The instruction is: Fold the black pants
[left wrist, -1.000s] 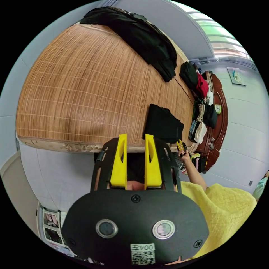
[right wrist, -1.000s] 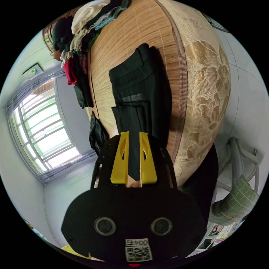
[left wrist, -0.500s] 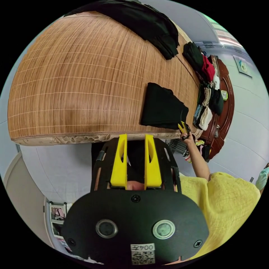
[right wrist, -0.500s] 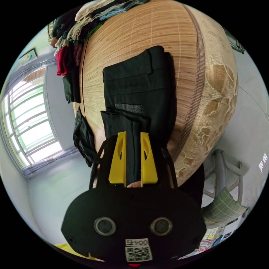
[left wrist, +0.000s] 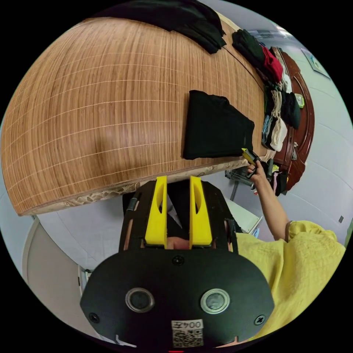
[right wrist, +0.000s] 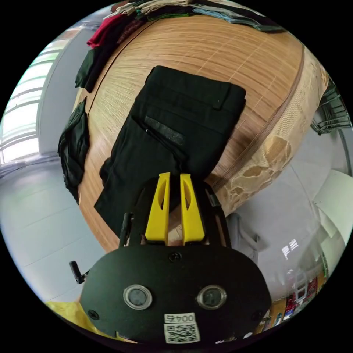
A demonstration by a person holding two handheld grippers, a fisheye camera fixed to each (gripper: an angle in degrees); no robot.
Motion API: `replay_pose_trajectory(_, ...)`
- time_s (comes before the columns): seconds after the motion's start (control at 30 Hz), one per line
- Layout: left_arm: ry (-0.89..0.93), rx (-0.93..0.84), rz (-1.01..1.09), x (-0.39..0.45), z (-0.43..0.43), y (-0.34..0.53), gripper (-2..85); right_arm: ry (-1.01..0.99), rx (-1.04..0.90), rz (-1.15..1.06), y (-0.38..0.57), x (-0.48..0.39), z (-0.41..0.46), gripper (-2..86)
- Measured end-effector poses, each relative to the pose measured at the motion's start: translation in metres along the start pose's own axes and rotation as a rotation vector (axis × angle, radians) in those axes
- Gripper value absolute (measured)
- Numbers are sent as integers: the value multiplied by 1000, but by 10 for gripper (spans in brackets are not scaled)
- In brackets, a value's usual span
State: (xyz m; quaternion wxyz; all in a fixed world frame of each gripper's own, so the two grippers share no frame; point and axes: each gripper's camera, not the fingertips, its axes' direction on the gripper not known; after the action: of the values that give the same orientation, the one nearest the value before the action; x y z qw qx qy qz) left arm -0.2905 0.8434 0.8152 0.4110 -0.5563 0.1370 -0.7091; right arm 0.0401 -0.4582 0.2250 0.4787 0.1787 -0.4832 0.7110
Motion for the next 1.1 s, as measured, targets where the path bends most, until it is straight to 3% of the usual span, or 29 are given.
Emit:
replay_pose_trajectory(0.23,25,-46,88,51,45,-45,93,355,92,-320,-4,-78,-17,7)
replay_pose_trajectory(0.47,-25,-60,168,111,77,-84,94,538,-150,-434,-43,-122,56,-7)
replay_pose_trajectory(0.73,-94,-5,306,188,80,-134,99,577,-217,-552,-60,-145,76,-7)
replay_pose_trajectory(1.0,-387,-76,815,294,78,-187,133,518,-198,-447,-76,-152,82,5)
replay_pose_trajectory(1.1,-428,-143,958,329,88,-202,143,482,-170,-438,-75,-156,79,68)
